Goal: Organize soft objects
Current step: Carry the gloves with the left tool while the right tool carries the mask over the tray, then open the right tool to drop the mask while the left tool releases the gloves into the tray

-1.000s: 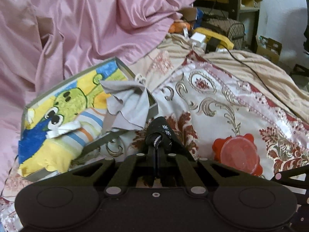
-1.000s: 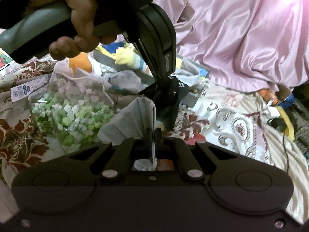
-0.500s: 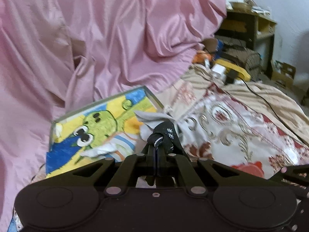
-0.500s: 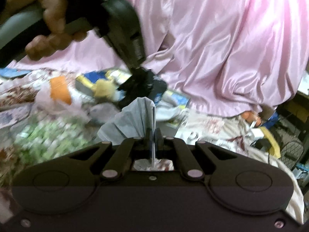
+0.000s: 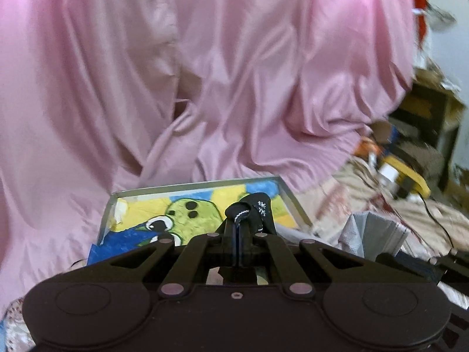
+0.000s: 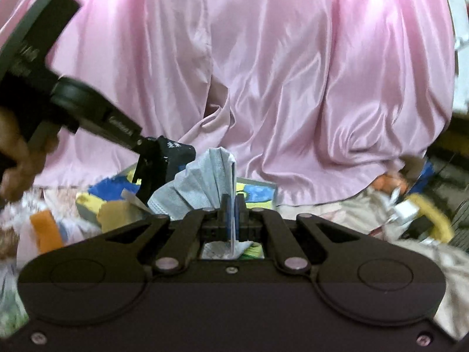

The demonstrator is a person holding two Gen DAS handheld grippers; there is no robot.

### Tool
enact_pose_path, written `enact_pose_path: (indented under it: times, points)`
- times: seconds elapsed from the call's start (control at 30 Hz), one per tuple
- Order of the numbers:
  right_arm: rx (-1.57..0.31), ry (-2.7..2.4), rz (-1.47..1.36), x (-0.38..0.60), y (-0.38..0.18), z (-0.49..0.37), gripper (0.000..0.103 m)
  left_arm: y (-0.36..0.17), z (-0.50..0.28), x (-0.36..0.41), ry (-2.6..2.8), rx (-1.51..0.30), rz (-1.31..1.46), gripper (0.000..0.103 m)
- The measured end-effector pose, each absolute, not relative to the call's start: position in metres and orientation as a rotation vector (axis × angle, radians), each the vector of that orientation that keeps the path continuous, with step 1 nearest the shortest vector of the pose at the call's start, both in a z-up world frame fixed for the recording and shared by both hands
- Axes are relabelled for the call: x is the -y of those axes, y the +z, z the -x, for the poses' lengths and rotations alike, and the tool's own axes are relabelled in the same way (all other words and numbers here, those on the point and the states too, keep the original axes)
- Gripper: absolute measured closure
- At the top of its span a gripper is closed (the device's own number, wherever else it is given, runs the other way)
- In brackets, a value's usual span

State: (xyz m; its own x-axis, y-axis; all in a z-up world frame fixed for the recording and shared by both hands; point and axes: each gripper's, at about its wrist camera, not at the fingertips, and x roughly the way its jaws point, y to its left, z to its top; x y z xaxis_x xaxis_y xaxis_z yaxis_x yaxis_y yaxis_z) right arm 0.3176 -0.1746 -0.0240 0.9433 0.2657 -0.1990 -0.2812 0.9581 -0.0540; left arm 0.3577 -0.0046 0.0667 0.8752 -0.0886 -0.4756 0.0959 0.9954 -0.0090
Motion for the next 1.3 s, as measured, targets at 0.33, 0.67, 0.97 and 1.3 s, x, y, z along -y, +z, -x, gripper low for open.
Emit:
enact_pose_path:
  times: [0.33,0.67,0.97,1.3]
  points:
    - [-0.252,0.259,-0.045,0.158,-0.05,-0.38,0.103,0.03,-0.38,-0.018,0.058,-0.487,0.068,0.103]
    - [-0.281,0.256,-0.102,0.155,-0.062,-0.423,0.103,0.008,-0.395,-0.02,0.074,-0.531,0.08,0.103]
    - [-0.313,0.242,-0.1,0.15,-0.077,-0.443,0.103,-0.006,-0.402,-0.024,0.093,-0.574,0.109,0.103]
    - [-0.384,0.241,-0.099,0.15,-0.09,-0.45,0.101,-0.004,-0.401,-0.023,0.079,-0.604,0.113,0.101]
